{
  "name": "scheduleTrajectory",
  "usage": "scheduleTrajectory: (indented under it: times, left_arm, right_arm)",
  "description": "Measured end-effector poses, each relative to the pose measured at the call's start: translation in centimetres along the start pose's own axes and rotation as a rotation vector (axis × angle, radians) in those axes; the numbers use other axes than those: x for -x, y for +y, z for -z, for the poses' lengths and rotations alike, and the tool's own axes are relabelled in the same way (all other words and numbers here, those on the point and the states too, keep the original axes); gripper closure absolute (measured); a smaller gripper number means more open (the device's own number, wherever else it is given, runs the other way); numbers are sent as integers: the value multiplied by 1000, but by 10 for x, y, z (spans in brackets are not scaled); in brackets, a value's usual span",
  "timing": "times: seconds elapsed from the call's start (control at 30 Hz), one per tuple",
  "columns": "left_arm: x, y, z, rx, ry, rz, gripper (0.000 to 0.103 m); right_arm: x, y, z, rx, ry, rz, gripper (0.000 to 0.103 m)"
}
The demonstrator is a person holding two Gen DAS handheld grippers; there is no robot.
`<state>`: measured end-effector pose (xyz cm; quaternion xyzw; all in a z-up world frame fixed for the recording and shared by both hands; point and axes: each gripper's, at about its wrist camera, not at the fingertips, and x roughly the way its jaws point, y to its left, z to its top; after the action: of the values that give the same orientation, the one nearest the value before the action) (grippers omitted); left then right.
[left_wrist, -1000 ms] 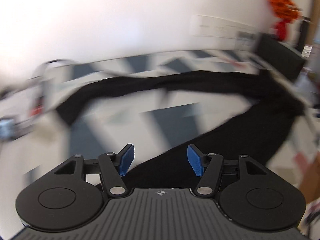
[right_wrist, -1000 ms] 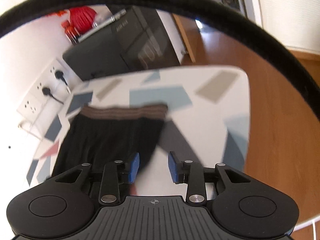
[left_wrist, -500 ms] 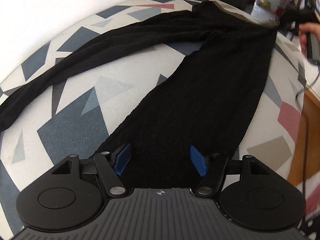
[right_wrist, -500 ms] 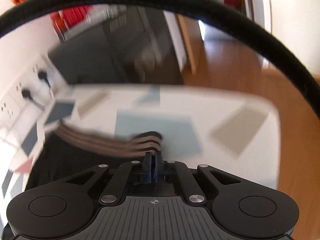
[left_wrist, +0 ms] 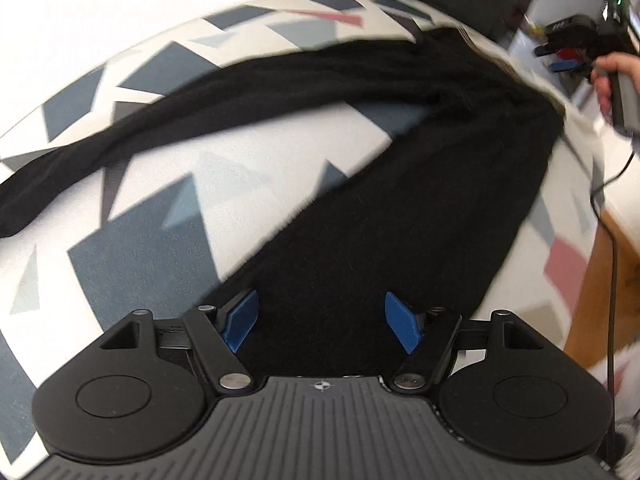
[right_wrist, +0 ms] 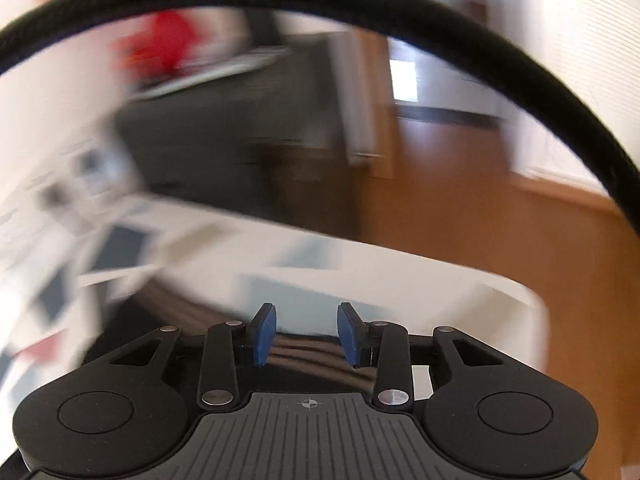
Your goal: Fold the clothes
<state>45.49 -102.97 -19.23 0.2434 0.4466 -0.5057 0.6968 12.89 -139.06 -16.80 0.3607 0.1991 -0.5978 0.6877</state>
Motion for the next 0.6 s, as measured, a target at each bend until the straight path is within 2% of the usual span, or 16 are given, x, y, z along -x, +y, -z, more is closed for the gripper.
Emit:
scheduleTrajectory:
  times: [0.07,0.17,0.23,0.3,0.33,0.4,0.6]
  left_arm:
    - [3,7,-5,42,-28,-11,31]
    - [-1,16,-10,84,-13,-21,31]
    - [-6,18,-9,85,9,-25,31]
    - [-7,13,-4,37,14,-55,31]
    - [-7,9,-1,1,11,-77,31]
    - [-9,3,1,-43,12,-102,27]
    - [-13,1,3,-3,5,-97,21]
  right_arm:
    - [-10,33,-5,114,29,-102,70]
    - [-43,88,0,270,131,-219,70]
    - [-64,123,9,416,191,-256,71]
    - [-81,151,20,551,234,-263,70]
    - [-88,163,24,602,235,-258,63]
    - [-101,177,22,625,200,-242,62]
    - [-155,188,-16,492,104,-140,64]
